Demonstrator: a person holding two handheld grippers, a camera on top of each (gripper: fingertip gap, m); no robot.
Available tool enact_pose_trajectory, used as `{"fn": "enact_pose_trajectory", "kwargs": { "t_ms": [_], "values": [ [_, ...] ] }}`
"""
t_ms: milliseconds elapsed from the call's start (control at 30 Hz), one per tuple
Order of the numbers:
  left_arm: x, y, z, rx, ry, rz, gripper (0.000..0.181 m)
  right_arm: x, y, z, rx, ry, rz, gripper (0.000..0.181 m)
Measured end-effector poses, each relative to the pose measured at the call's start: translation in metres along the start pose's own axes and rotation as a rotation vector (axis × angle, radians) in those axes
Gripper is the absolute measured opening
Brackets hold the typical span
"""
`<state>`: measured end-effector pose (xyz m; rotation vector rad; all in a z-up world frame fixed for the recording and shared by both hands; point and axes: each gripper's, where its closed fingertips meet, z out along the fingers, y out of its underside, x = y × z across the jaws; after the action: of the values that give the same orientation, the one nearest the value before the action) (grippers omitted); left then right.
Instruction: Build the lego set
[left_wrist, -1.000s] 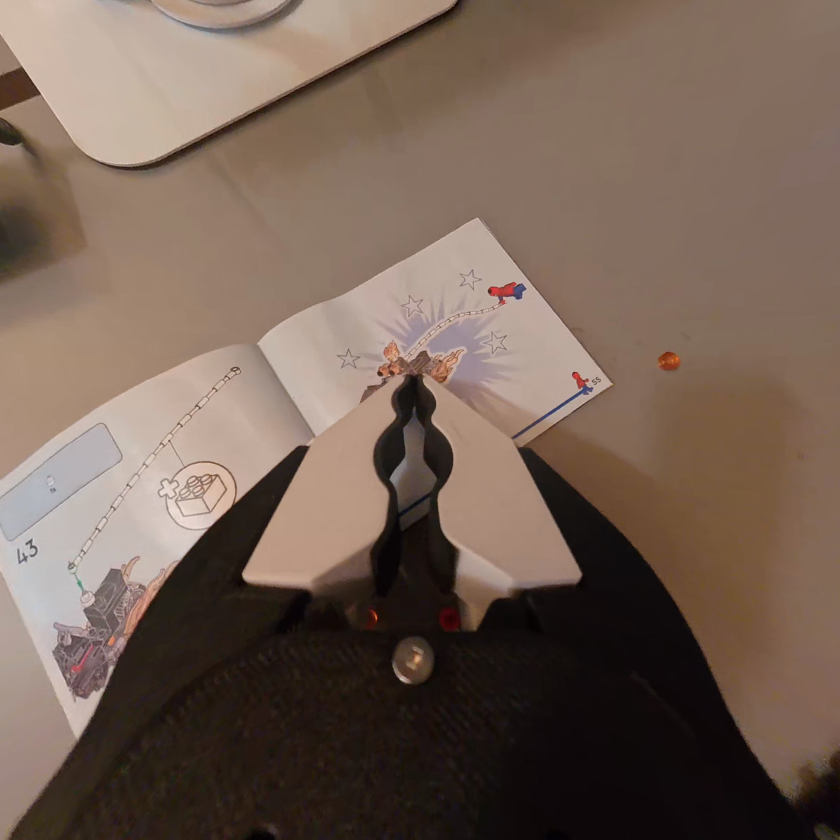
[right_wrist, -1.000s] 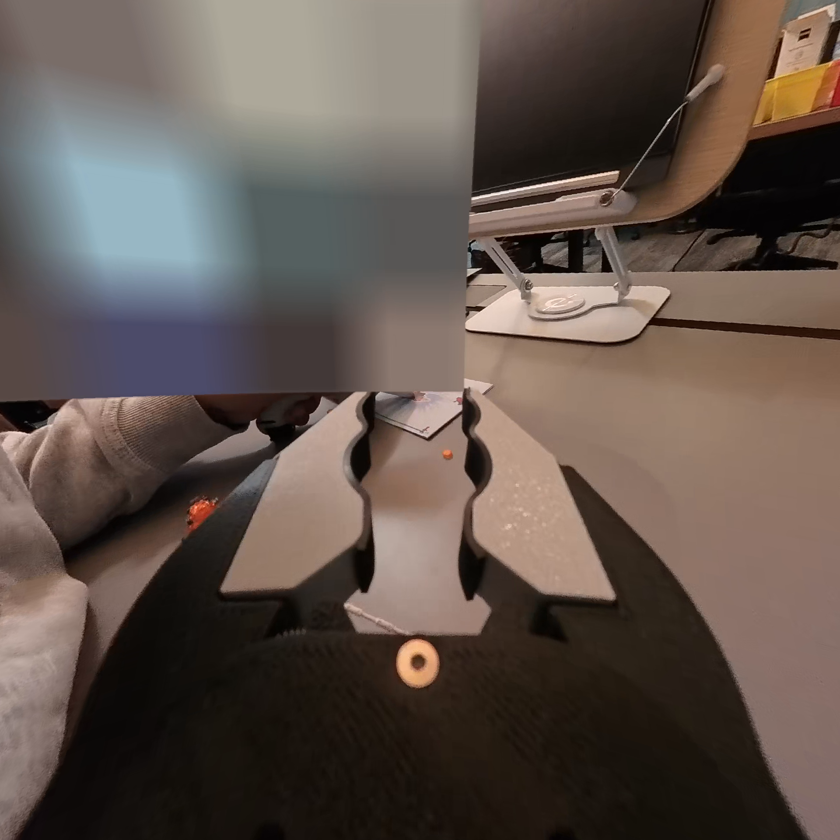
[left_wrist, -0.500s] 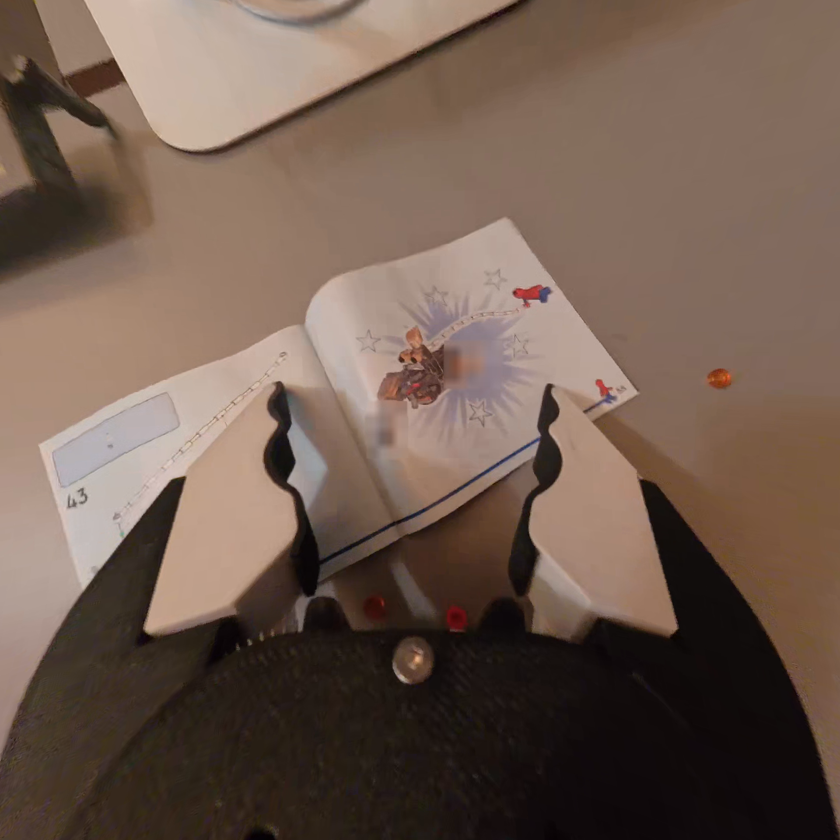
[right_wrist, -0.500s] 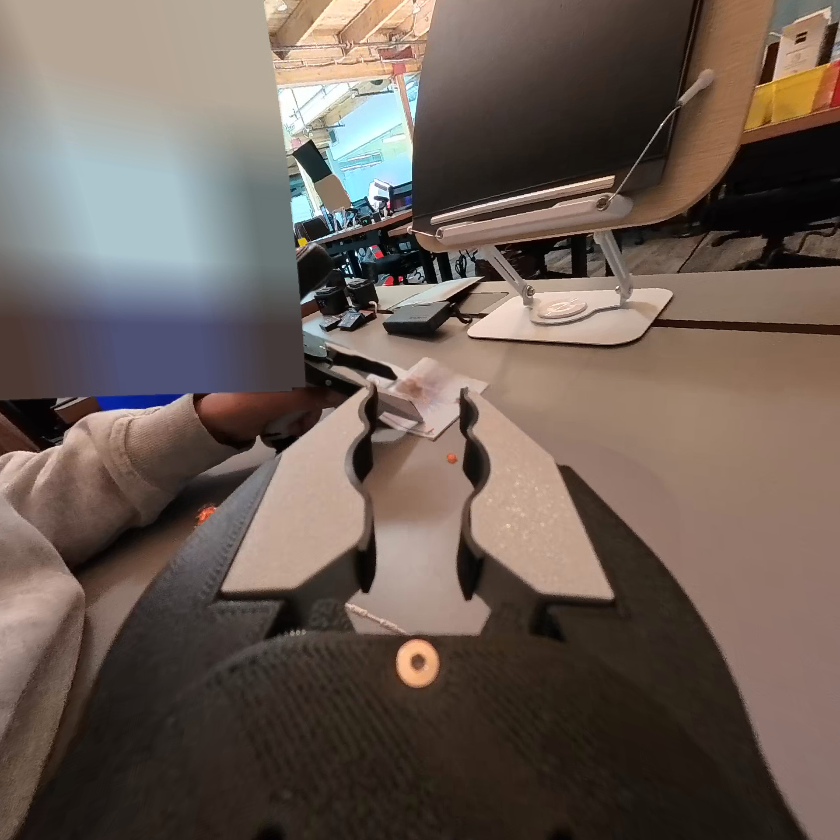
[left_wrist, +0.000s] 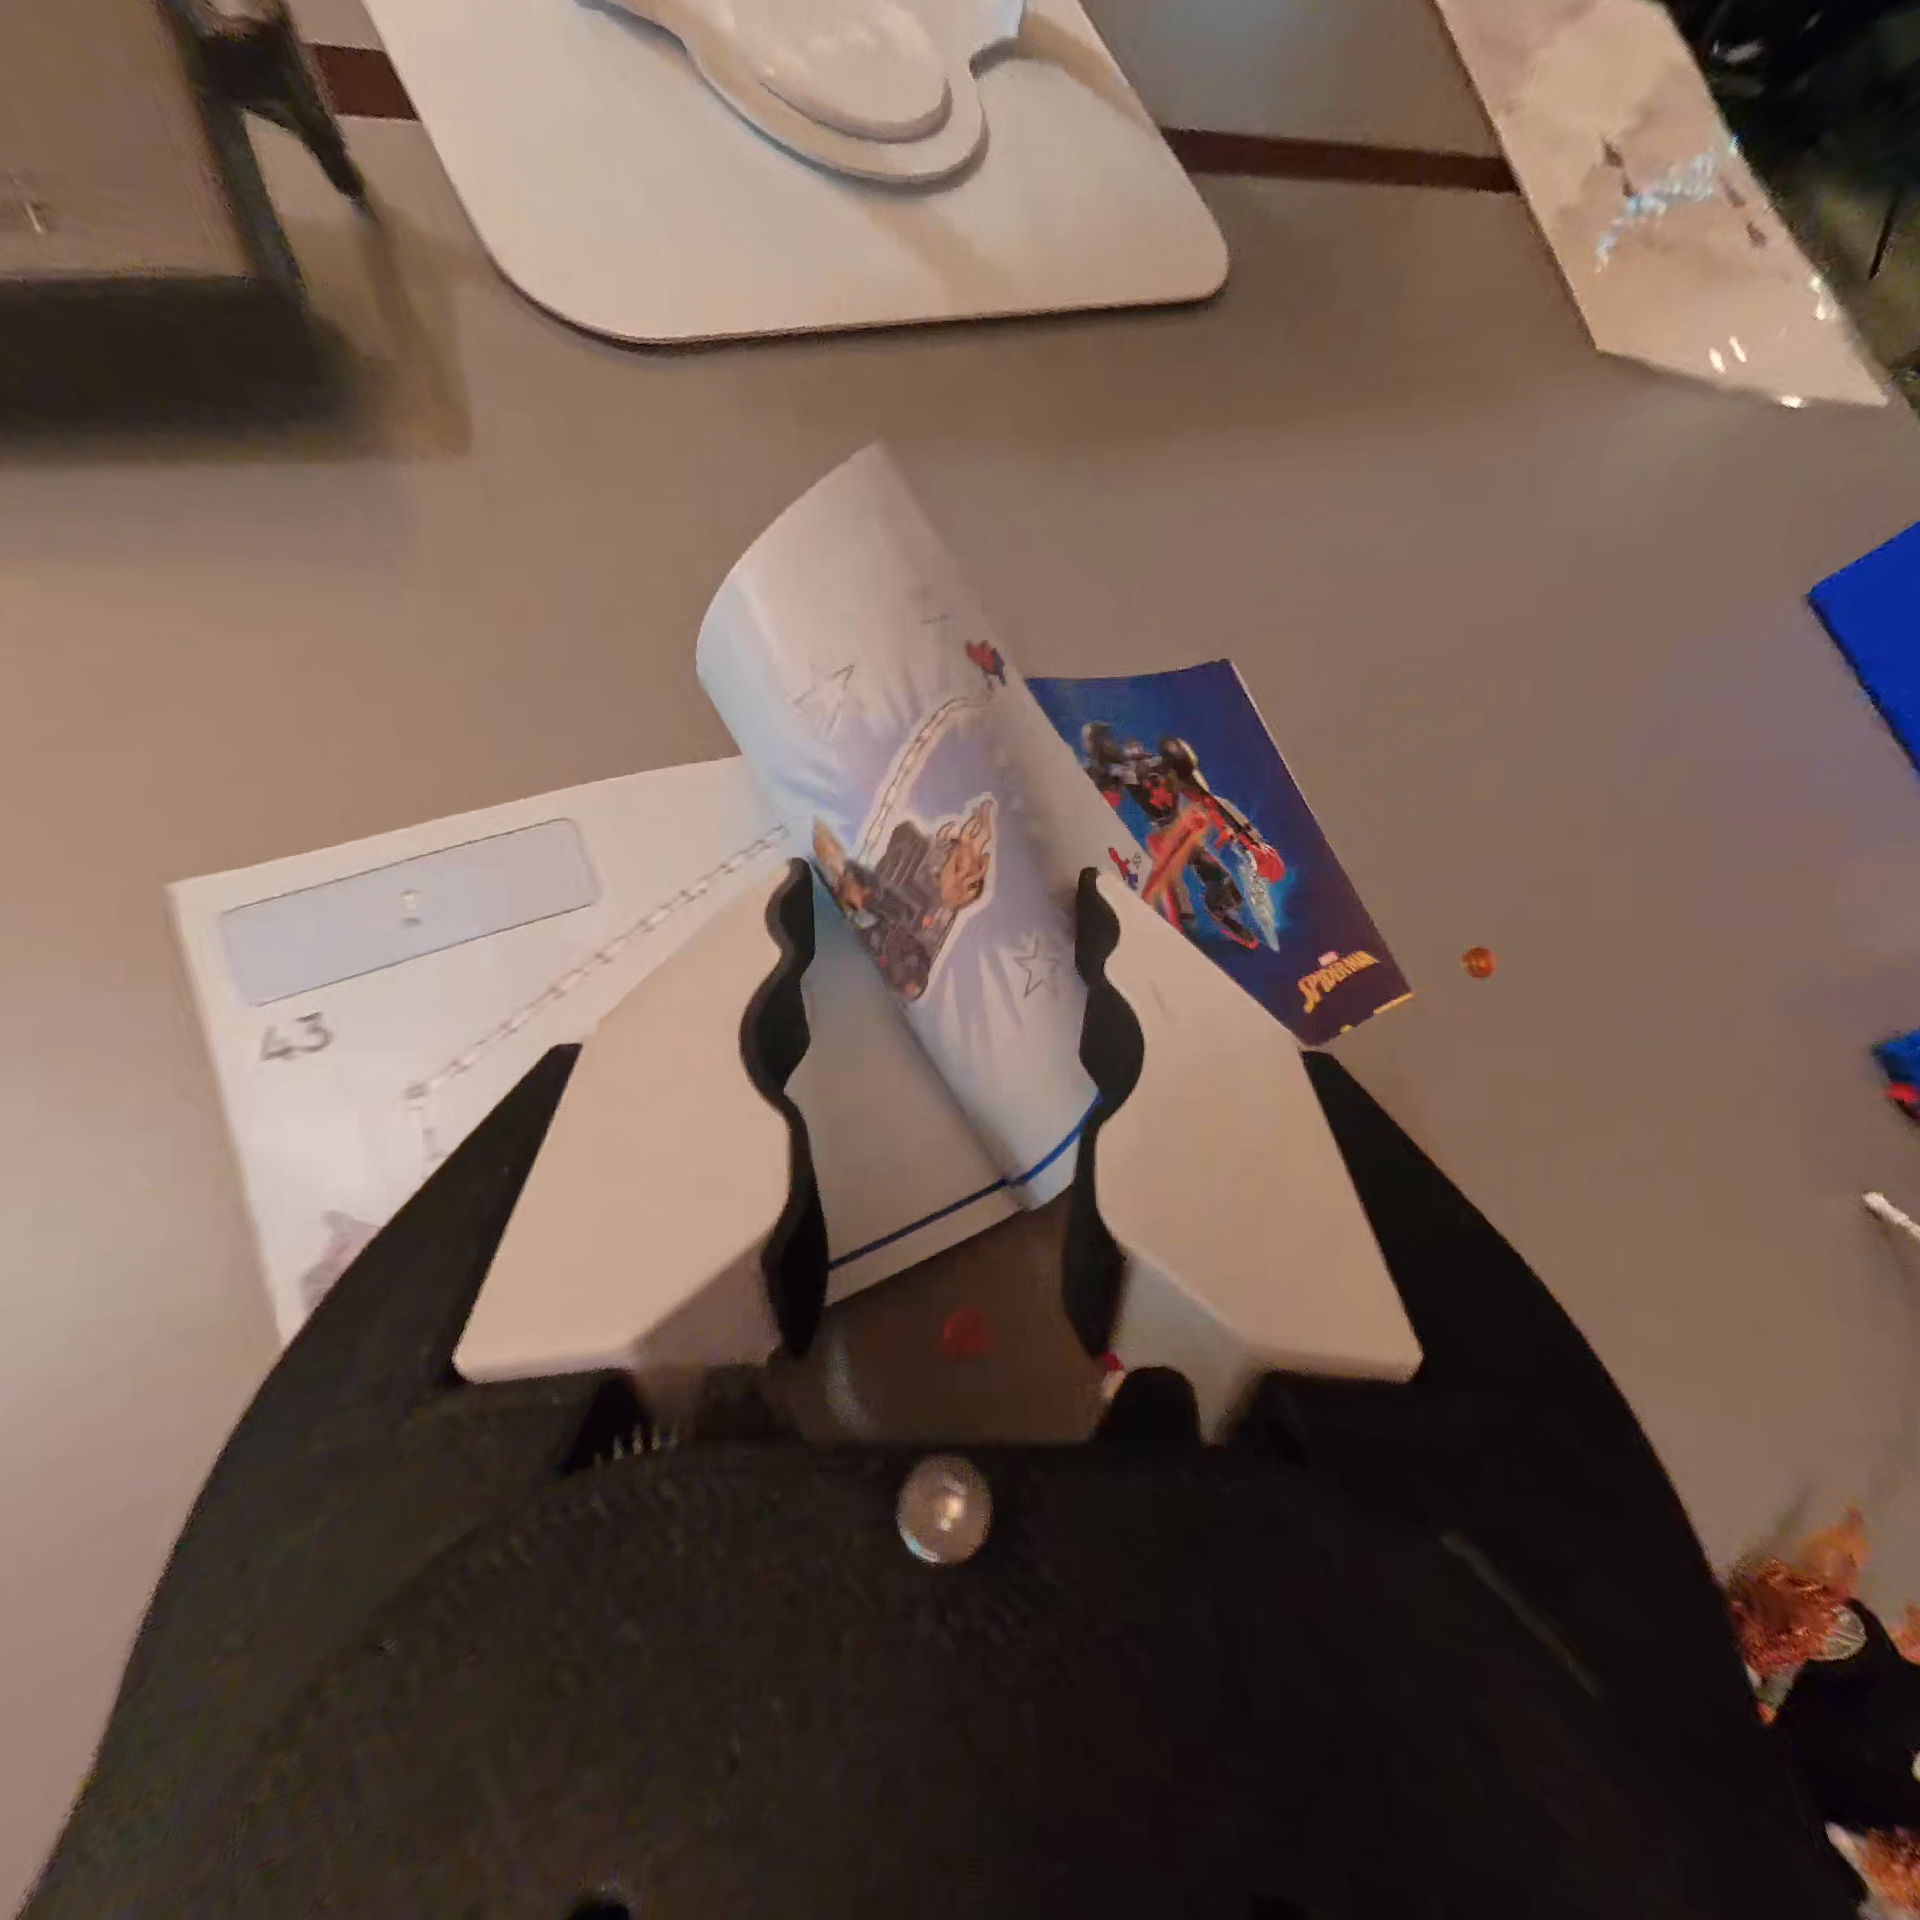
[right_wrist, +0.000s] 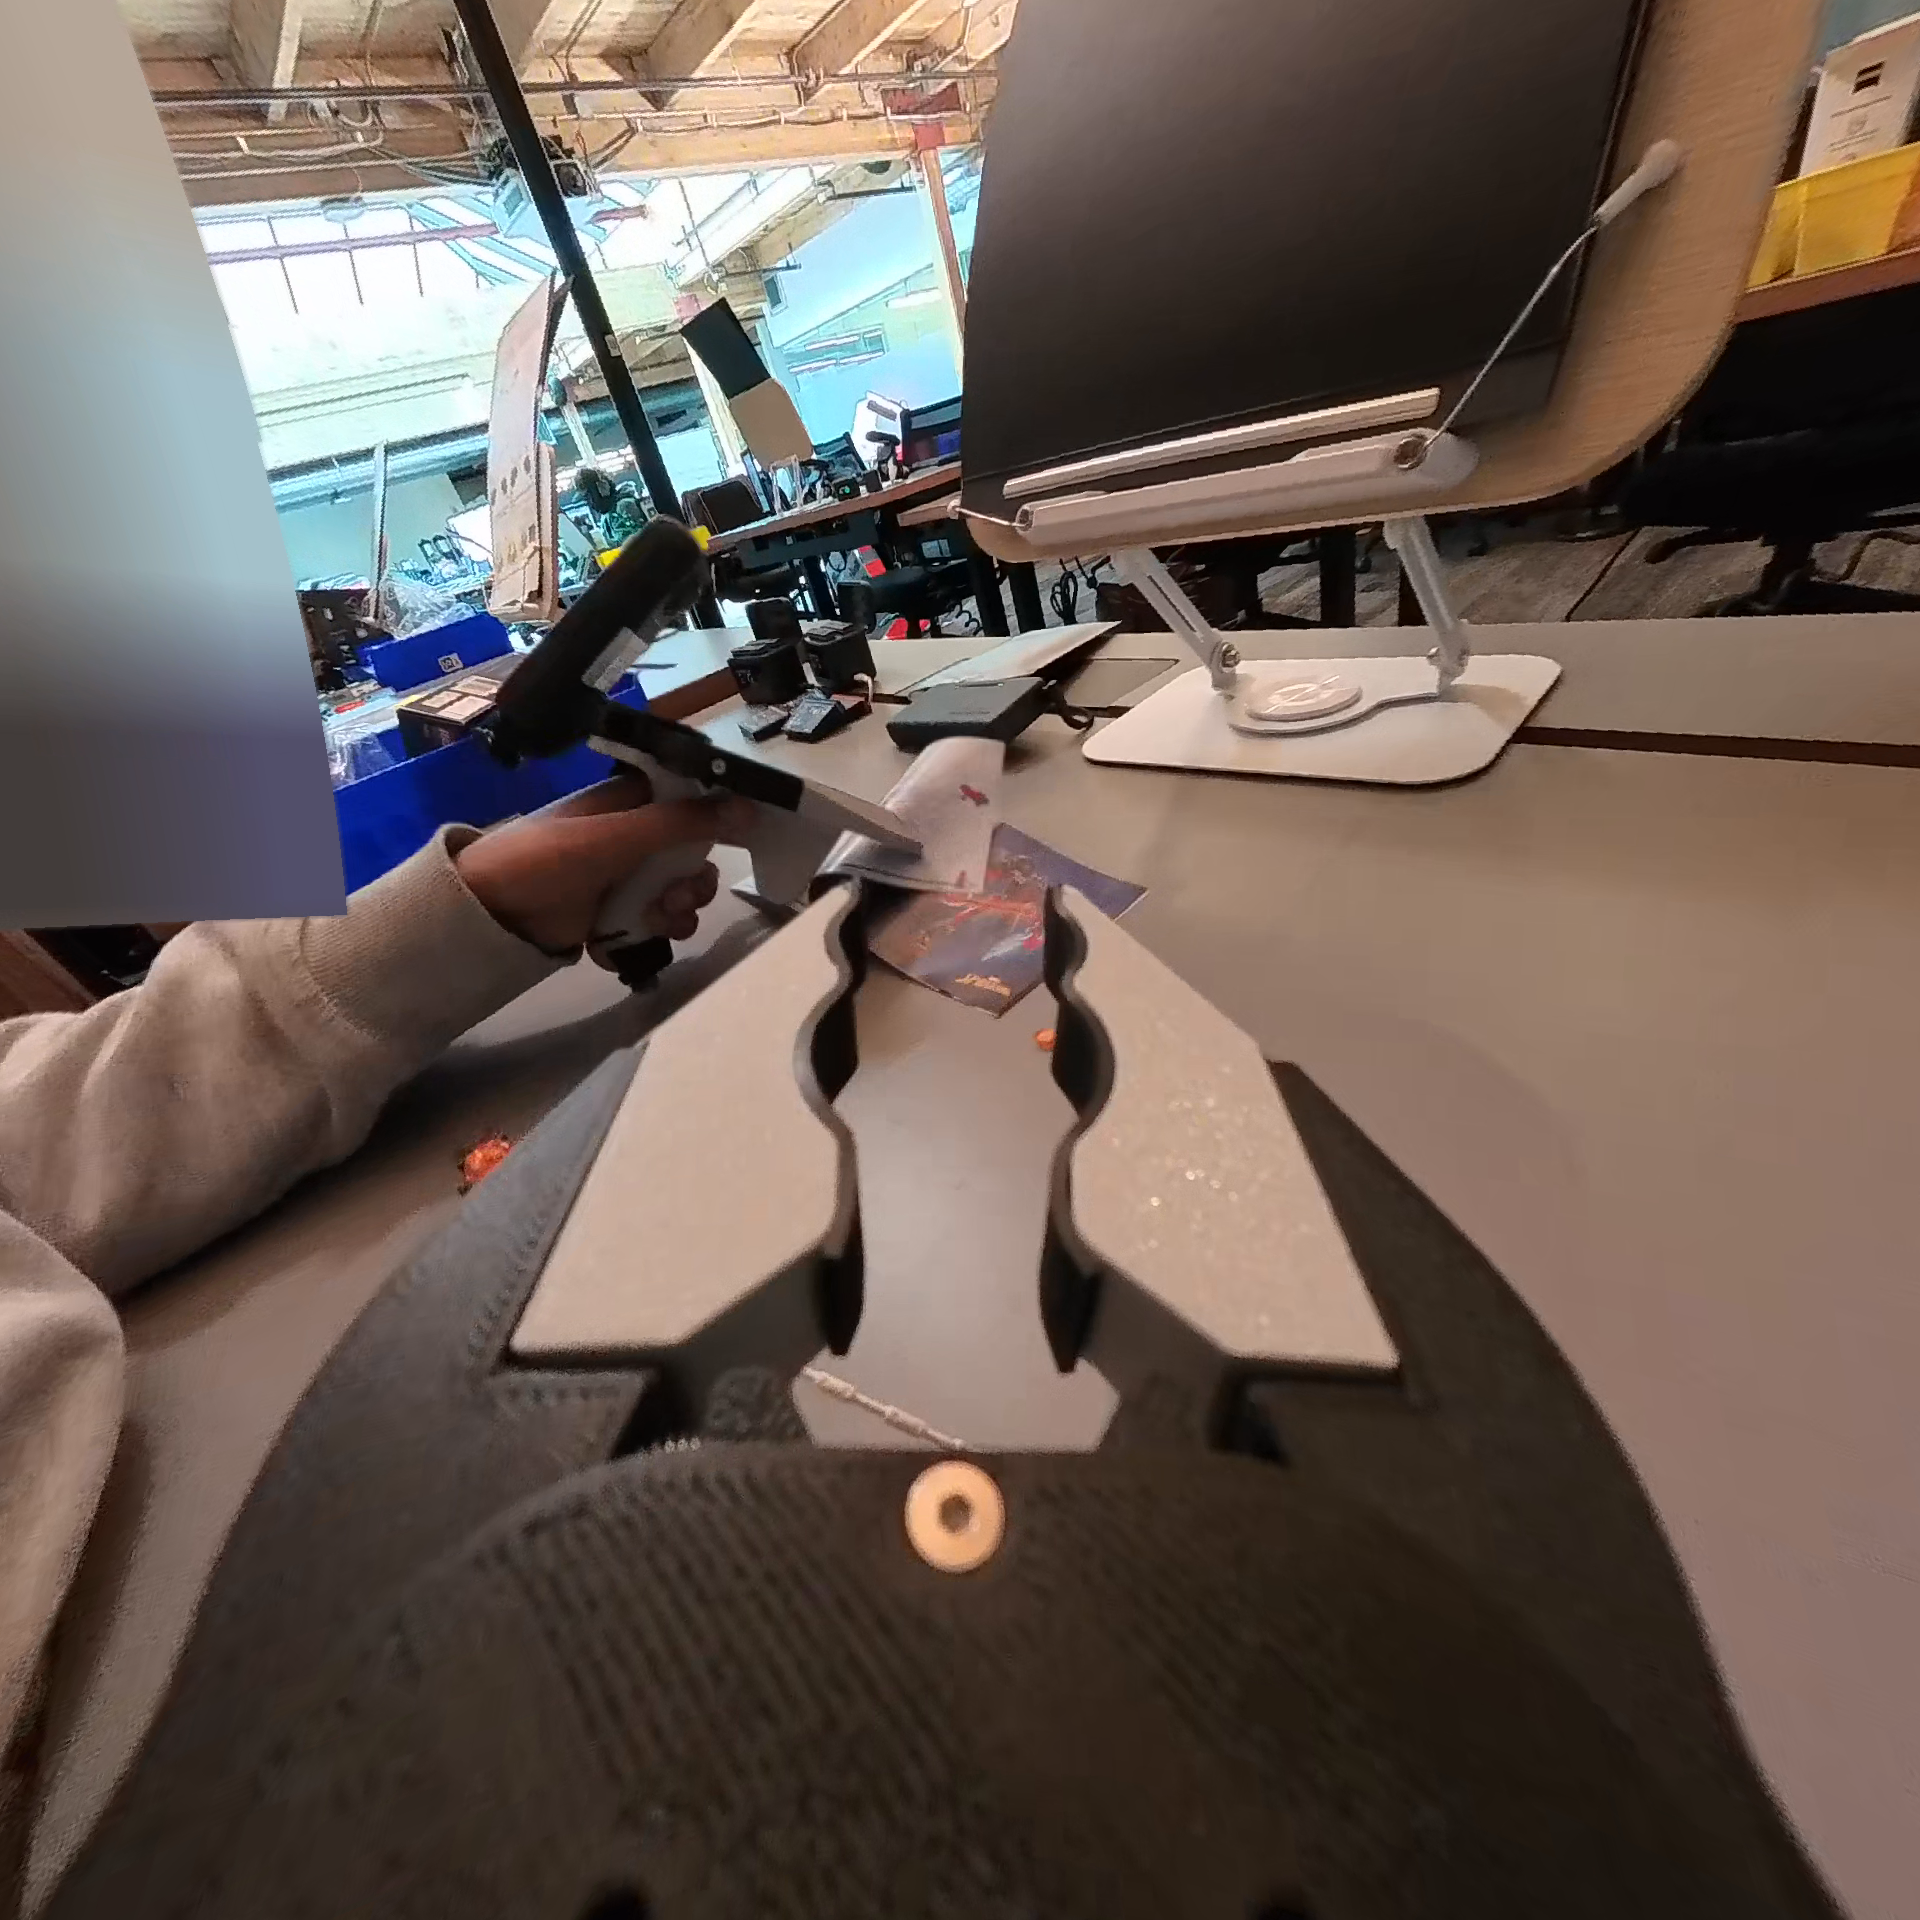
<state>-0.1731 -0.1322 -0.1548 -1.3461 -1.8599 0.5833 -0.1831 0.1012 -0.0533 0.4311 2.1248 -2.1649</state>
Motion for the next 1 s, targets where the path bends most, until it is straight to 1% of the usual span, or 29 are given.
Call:
{"fn": "enact_pose_trajectory", "kwargs": {
  "t_ms": [167,233,333,400,533,600,667,767,867,933,1000],
  "values": [
    [-0.029,-0.013,-0.016,0.061,-0.046,-0.044,0.048,-0.003,0.002,0.001,-0.009,-0.005,-0.013,0.031],
    [-0.042,-0.021,-0.027,0.102,-0.062,-0.071,0.052,-0.004,0.002,0.001,-0.009,-0.006,-0.018,0.031],
    [-0.072,-0.03,-0.048,0.161,-0.119,-0.12,0.053,-0.005,0.002,0.0,-0.007,-0.004,-0.024,0.031],
    [-0.08,-0.031,-0.058,0.187,-0.072,-0.183,0.054,-0.005,0.001,-0.001,-0.004,-0.005,-0.026,0.031],
    [-0.082,-0.029,-0.074,0.237,0.11,-0.337,0.065,-0.006,0.001,-0.002,0.002,-0.006,-0.026,0.03],
    [-0.087,-0.029,-0.084,0.28,0.15,-0.384,0.065,-0.007,0.0,-0.003,0.009,-0.008,-0.021,0.03],
    [-0.096,-0.031,-0.095,0.332,0.136,-0.4,0.065,-0.007,0.0,-0.004,0.016,-0.011,-0.014,0.03],
    [-0.095,-0.04,-0.111,0.417,0.13,-0.356,0.066,-0.007,-0.001,-0.005,0.025,-0.013,-0.005,0.029],
    [-0.078,-0.046,-0.117,0.445,0.133,-0.261,0.066,-0.007,-0.002,-0.005,0.03,-0.012,-0.002,0.029],
    [-0.066,-0.049,-0.118,0.453,0.113,-0.178,0.066,-0.006,-0.004,-0.006,0.039,-0.006,-0.005,0.029],
    [-0.056,-0.047,-0.113,0.424,0.091,-0.094,0.066,-0.006,-0.006,-0.008,0.052,-0.002,-0.005,0.028]
  ]
}}
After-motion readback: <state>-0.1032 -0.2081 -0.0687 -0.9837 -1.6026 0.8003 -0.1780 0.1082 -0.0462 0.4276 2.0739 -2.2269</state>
